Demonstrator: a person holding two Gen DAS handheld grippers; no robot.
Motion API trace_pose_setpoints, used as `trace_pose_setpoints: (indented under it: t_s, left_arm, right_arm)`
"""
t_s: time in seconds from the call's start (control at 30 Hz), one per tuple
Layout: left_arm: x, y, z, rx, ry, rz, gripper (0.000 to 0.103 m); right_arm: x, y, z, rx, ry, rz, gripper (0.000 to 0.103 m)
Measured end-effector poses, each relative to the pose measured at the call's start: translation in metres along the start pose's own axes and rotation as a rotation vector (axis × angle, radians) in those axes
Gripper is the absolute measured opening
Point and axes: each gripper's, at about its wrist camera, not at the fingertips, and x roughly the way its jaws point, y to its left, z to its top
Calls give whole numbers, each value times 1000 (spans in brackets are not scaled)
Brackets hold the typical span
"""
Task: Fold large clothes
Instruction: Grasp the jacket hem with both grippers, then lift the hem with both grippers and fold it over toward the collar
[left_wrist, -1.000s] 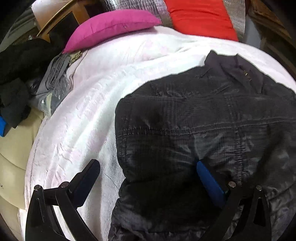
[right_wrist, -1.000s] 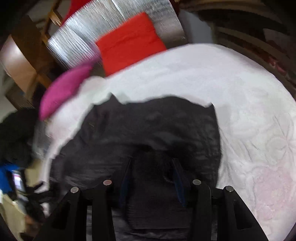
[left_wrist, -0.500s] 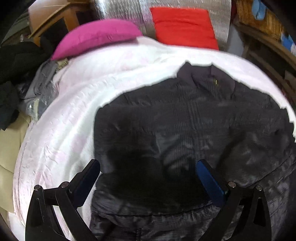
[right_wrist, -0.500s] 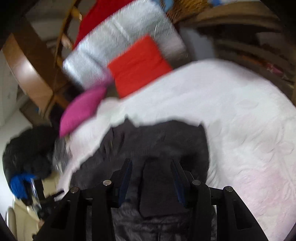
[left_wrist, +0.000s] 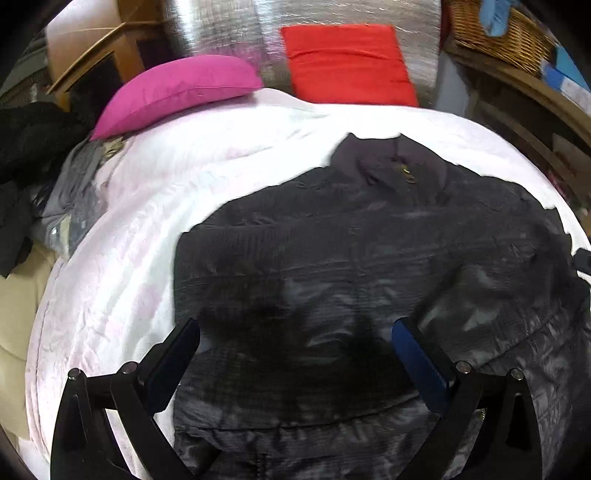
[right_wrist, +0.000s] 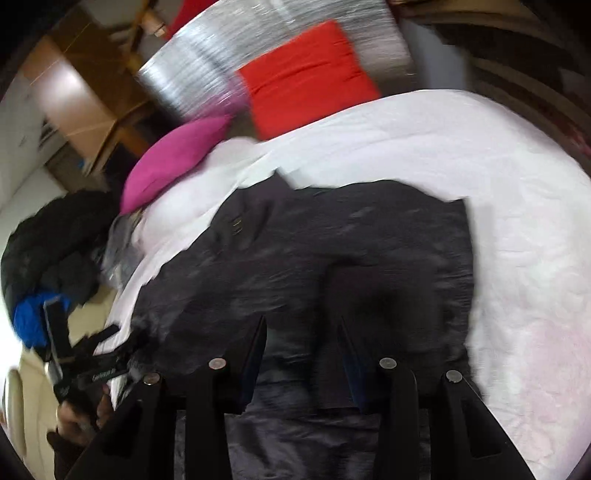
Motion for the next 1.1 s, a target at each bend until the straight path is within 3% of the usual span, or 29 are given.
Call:
trace_pose_setpoints:
  t_s: [0.13,0.23,0.43,0.57,0.67,1.1]
  left_arm:
    - [26,-15,-11,108,93,45,103]
    - [22,-14,-12,103,82,44,103]
    - [-5,-7,-6,72,-12,-26,103]
    - [-1,-20,-9,114,14,-78,103]
    - [14,-34,-17,186,57,-28,103]
    - [-2,-18,-25,142,32,-44,103]
  right_arm:
    - [33,7,-13,-54,123,-92,44]
    - [30,8,-10,-45,109,-77,44]
    - [2,0,-4,-33,42,3,44]
    - [17,8,-13,-24,131,27,44]
    - [24,12,-19,-54,156,-4,44]
    - [5,2,-25,-2,134,33,45]
